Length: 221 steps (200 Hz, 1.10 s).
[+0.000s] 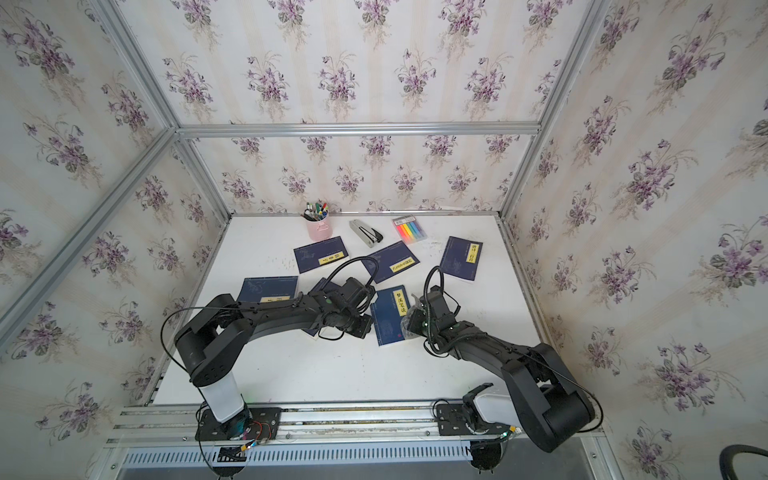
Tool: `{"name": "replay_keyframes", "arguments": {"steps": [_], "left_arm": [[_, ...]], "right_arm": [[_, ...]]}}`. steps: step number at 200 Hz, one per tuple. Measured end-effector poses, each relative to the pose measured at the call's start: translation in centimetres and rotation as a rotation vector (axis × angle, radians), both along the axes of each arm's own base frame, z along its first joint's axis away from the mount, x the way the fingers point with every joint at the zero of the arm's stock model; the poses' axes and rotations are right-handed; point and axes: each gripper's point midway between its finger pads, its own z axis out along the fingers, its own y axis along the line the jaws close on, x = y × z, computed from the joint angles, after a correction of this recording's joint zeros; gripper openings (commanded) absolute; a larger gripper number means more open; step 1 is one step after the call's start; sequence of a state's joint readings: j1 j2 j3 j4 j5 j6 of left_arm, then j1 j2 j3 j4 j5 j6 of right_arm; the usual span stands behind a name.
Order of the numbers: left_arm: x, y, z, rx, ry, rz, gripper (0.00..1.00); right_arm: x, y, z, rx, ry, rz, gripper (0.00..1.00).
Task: Wipe the cover of the book
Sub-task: Adjust the book at the center of the board.
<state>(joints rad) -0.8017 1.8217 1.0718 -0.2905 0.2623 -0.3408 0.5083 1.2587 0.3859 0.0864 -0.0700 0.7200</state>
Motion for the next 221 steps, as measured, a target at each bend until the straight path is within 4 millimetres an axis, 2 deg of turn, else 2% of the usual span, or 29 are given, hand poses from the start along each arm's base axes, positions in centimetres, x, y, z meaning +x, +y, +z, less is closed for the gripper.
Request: {"name": "replay_keyframes", "arguments": {"steps": [41,74,93,117,142,160,191,221], "left_arm": [[2.3,0.5,-1.0,0.015,0.021,0.045,0.0],[2.9,0.1,-0.5,0.003,0.016,0.03,0.0],[2.7,-0.2,1.5,-0.021,-0.029,-0.01,0.0],[2.0,-0.3,4.7,-0.056,-0.111,-0.068,0.0],[0.7,0.5,5.3,-0.064,-0.134,-0.101,0.0],[-0.7,0.7,4.1,-0.076,-0.12,-0.13,0.0],[-3.4,0.1,1.4,-0.104,-0.06,-0.192,0.0],[-4.5,-1.7,1.3,-0.147,-0.084,-0.237,0.0]], "right_arm": [[-2.3,1.7,0.2,0.031,0.014,0.077,0.0],[-2.6,1.7,0.7,0.027,0.017,0.085,0.0],[-1.7,2.1,2.2,0.03,-0.017,0.084,0.0],[0.5,2.6,4.9,0.019,-0.098,0.073,0.0],[2.6,3.4,6.2,0.0,-0.142,0.071,0.0],[3.8,4.0,5.6,-0.016,-0.14,0.072,0.0],[5.4,5.4,3.0,-0.031,-0.099,0.097,0.0],[5.9,6.8,1.3,-0.005,-0.066,0.128,0.0]]}}
